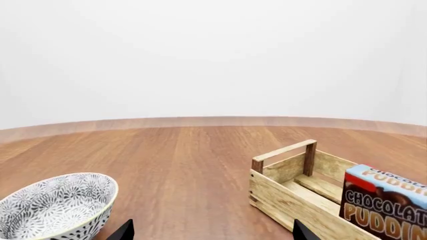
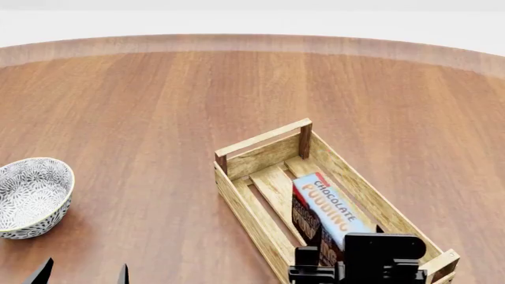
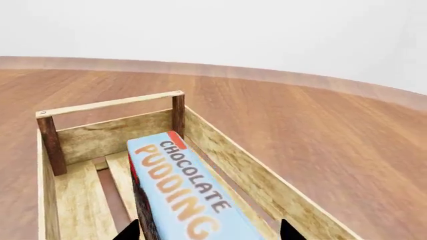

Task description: Pick up the chocolate pudding and put it in the tray.

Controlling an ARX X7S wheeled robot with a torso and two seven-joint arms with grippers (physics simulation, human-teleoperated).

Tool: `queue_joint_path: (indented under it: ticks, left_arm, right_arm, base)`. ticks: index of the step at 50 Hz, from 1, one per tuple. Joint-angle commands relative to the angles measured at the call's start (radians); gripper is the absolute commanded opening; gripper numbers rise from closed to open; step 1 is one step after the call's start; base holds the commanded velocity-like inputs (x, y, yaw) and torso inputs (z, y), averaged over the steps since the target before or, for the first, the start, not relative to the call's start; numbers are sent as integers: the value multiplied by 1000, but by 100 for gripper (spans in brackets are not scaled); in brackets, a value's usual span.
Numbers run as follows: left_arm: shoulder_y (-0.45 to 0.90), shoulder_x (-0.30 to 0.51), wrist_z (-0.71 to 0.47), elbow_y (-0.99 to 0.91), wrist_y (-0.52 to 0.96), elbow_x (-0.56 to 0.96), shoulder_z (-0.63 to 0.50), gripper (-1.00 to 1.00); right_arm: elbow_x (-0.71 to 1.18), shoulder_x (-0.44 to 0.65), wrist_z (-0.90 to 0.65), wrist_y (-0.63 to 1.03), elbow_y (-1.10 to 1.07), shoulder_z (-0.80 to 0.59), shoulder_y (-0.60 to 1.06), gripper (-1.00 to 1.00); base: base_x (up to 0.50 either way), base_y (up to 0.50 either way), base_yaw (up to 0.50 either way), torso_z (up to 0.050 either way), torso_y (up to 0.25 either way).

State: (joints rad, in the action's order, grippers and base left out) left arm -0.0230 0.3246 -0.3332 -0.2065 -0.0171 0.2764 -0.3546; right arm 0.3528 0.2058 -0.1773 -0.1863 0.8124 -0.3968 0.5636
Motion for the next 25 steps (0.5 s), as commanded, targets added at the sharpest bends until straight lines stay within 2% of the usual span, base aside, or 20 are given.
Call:
queue_joint_path:
  ticks: [1,10,16,25]
  left_arm:
    - [0,2,-4,-1,-2,0,-3,100]
    - [-97,52,-50,-232,12,-31,-7,100]
    - [-175,86,-90,-393,9,-93,-13,100]
    - [-208,101,-121,-464,6,-131,-2,100]
  right_arm:
    - [-6,5,-13,5,-13,-1,-4,100]
    - [36,105,-98,133,-496,-1,-162,100]
    - [44,164,-141,169,-707,4,-236,100]
    - [37,243,-217,192,-1014,21,-350,100]
  base:
    - [0,0,0,0,0]
    - [0,0,0,0,0]
    - [0,0,0,0,0]
    - [0,0,0,0,0]
